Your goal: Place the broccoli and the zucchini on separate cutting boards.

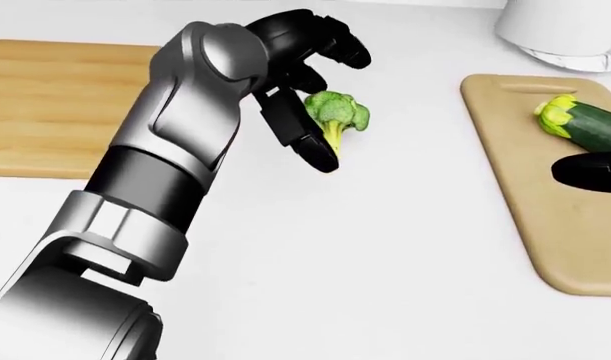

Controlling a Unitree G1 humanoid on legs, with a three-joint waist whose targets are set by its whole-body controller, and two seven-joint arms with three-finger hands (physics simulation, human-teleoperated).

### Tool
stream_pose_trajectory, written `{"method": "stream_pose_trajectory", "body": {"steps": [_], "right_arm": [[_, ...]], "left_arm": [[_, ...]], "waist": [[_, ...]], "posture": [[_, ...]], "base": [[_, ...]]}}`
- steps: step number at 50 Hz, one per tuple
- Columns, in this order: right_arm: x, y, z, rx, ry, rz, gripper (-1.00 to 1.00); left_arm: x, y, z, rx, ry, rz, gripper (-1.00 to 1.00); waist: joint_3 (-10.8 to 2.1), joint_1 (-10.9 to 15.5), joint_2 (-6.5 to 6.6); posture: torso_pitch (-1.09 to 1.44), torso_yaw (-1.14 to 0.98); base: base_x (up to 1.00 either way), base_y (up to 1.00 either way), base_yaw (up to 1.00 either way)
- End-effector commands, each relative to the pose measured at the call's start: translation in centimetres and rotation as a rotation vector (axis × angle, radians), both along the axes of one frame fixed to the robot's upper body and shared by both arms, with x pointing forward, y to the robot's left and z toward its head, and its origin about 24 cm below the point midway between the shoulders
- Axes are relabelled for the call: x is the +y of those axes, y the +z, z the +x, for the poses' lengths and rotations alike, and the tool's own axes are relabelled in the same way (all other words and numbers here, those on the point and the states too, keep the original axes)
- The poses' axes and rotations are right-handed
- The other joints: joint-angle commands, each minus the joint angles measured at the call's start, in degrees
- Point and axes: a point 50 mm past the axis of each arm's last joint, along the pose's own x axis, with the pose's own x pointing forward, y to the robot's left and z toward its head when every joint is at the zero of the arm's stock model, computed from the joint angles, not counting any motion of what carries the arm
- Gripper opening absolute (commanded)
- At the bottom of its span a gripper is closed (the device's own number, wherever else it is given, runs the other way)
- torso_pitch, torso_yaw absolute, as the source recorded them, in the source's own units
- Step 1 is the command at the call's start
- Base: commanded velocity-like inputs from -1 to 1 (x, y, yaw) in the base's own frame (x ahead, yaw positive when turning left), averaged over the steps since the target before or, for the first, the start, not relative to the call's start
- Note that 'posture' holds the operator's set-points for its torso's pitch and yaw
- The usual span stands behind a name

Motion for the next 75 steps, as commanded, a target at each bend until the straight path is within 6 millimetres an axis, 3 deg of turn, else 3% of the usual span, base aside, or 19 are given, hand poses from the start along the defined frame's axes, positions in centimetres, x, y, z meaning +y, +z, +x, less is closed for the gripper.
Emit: {"method": "stream_pose_trajectory", "body": {"steps": [1,8,15,16,20,21,29,34,37,41,46,52,63,75], "right_arm": [[0.1,1.2,-0.5,-0.064,-0.011,-0.036,1.00],[0.1,1.2,-0.5,-0.068,-0.008,-0.036,1.00],[0.0,1.1,-0.5,-0.065,-0.009,-0.035,1.00],[0.0,1.1,-0.5,-0.065,-0.009,-0.035,1.00],[-0.1,1.1,-0.6,-0.065,-0.009,-0.035,1.00],[-0.1,1.1,-0.7,-0.066,-0.010,-0.035,1.00],[-0.2,1.1,-0.7,-0.065,-0.013,-0.036,1.00],[-0.1,1.2,-0.8,-0.067,-0.012,-0.038,1.00],[0.0,1.4,-0.9,-0.069,-0.012,-0.039,1.00],[0.0,1.7,-1.1,-0.074,-0.013,-0.041,1.00],[0.2,2.0,-1.0,-0.078,-0.011,-0.045,1.00],[0.4,2.0,-0.7,-0.074,-0.008,-0.046,1.00],[0.8,2.1,-0.2,-0.068,-0.004,-0.053,1.00],[1.0,2.2,0.0,-0.066,0.001,-0.058,1.00]], "left_arm": [[-0.5,2.6,-0.2,-0.101,-0.019,-0.016,0.45],[-0.7,1.8,0.1,-0.109,-0.016,-0.006,0.40],[-0.9,1.4,0.0,-0.108,-0.023,0.004,0.22],[-0.9,1.4,0.0,-0.109,-0.023,0.005,0.05],[-0.9,1.3,0.0,-0.109,-0.023,0.009,-0.09],[-1.0,1.3,0.0,-0.112,-0.025,0.009,-0.29],[-0.7,1.4,0.0,-0.127,-0.024,0.007,-0.56],[-0.5,3.2,-0.3,-0.155,-0.025,-0.016,-0.65],[0.1,5.4,-0.5,-0.182,-0.019,-0.056,-0.69],[1.3,8.0,-1.0,-0.212,-0.003,-0.083,-0.68],[3.8,9.0,-0.2,-0.222,0.063,-0.102,-0.68],[7.5,8.7,1.0,-0.215,0.187,-0.102,-0.73],[12.9,9.4,1.3,-0.223,0.354,-0.111,-0.83],[17.2,9.0,1.2,-0.236,0.557,-0.093,-0.95]], "waist": [[-1.59,0.0,-0.38],[-1.63,0.0,-0.41],[-1.71,0.0,-0.42],[-1.72,0.0,-0.43],[-1.76,0.0,-0.45],[-1.77,0.0,-0.45],[-1.74,0.0,-0.43],[-1.68,0.0,-0.38],[-1.51,0.0,-0.36],[-1.17,-0.1,-0.18],[-0.92,-0.1,0.13],[-1.23,-0.2,0.50],[-1.34,-0.3,0.83],[-1.53,-0.5,1.55]], "posture": [[0.00,0.00],[0.00,0.00],[0.00,0.00],[0.00,0.00],[0.00,0.00],[0.00,0.00],[0.00,0.00],[0.00,0.00],[0.00,0.00],[0.00,0.00],[0.00,0.00],[0.00,0.00],[0.00,0.00],[0.00,0.00]], "base": [[0.00,0.00,0.00],[0.00,0.00,0.00],[0.00,0.00,0.00],[0.00,0.00,0.00],[0.00,0.00,0.00],[0.00,0.00,0.00],[0.00,0.00,0.00],[0.00,0.00,0.00],[0.00,0.00,0.00],[0.00,0.00,0.00],[0.00,0.00,0.00],[0.00,0.00,0.00],[0.00,0.00,0.00],[0.00,0.00,0.00]]}}
